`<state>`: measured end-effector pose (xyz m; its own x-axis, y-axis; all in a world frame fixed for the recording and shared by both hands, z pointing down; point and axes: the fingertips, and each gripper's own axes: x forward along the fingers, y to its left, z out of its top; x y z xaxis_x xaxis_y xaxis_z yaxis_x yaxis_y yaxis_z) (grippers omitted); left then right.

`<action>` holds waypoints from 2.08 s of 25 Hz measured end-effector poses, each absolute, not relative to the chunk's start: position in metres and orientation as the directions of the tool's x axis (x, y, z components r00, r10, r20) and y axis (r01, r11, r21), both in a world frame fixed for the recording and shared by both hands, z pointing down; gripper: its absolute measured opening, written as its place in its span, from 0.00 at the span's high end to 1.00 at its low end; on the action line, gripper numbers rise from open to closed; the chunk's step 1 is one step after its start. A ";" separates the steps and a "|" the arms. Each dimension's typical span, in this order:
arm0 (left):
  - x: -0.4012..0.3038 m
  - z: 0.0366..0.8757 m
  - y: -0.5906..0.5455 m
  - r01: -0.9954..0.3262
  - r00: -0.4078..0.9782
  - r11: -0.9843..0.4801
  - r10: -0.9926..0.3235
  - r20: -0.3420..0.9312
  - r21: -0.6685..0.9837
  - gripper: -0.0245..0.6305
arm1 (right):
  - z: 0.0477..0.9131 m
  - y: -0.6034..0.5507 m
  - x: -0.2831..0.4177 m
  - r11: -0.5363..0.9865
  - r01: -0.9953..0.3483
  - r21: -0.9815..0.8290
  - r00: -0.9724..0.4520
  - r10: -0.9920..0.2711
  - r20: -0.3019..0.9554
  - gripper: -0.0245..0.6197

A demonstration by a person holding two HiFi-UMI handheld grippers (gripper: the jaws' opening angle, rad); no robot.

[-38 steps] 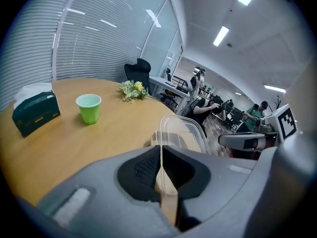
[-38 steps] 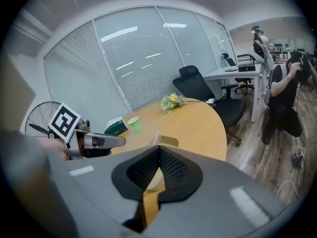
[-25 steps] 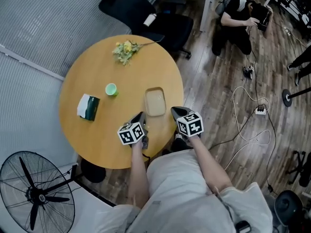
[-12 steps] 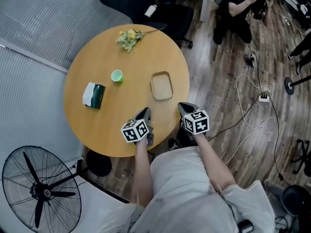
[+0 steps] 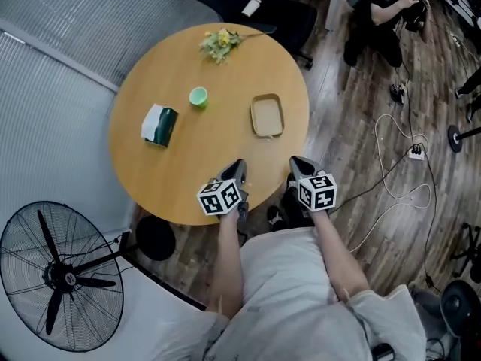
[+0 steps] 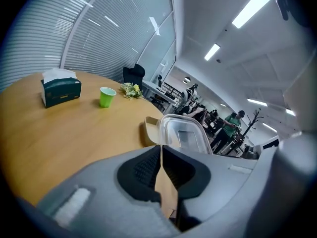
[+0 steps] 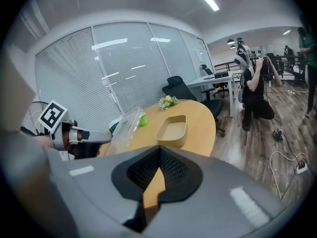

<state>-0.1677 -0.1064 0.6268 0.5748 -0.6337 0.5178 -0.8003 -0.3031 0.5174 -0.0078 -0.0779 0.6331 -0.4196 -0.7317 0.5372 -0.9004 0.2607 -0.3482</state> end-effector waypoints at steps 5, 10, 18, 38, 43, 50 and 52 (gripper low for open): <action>-0.180 0.619 -0.095 -0.788 0.570 -0.284 -0.669 0.476 0.546 0.93 | 0.634 -0.058 -0.014 0.265 -0.905 -0.332 -0.413 -0.733 0.540 0.96; -0.185 0.614 -0.086 -0.795 0.554 -0.277 -0.694 0.460 0.539 0.93 | 0.627 -0.049 -0.018 0.279 -0.902 -0.328 -0.418 -0.751 0.512 0.96; -0.191 0.614 -0.076 -0.828 0.517 -0.282 -0.719 0.465 0.484 0.93 | 0.627 -0.038 -0.029 0.310 -0.895 -0.320 -0.437 -0.752 0.493 0.96; -0.203 0.617 -0.068 -0.862 0.483 -0.288 -0.716 0.505 0.417 0.93 | 0.630 -0.038 -0.050 0.334 -0.879 -0.341 -0.471 -0.727 0.500 0.96; -0.194 0.617 -0.068 -0.860 0.492 -0.303 -0.708 0.508 0.411 0.93 | 0.629 -0.036 -0.046 0.330 -0.879 -0.344 -0.469 -0.728 0.500 0.97; -0.187 0.619 -0.069 -0.864 0.489 -0.307 -0.703 0.517 0.399 0.93 | 0.626 -0.038 -0.036 0.301 -0.875 -0.379 -0.464 -0.744 0.481 0.96; -0.187 0.619 -0.070 -0.867 0.484 -0.305 -0.703 0.520 0.395 0.93 | 0.626 -0.039 -0.035 0.299 -0.875 -0.380 -0.463 -0.744 0.482 0.96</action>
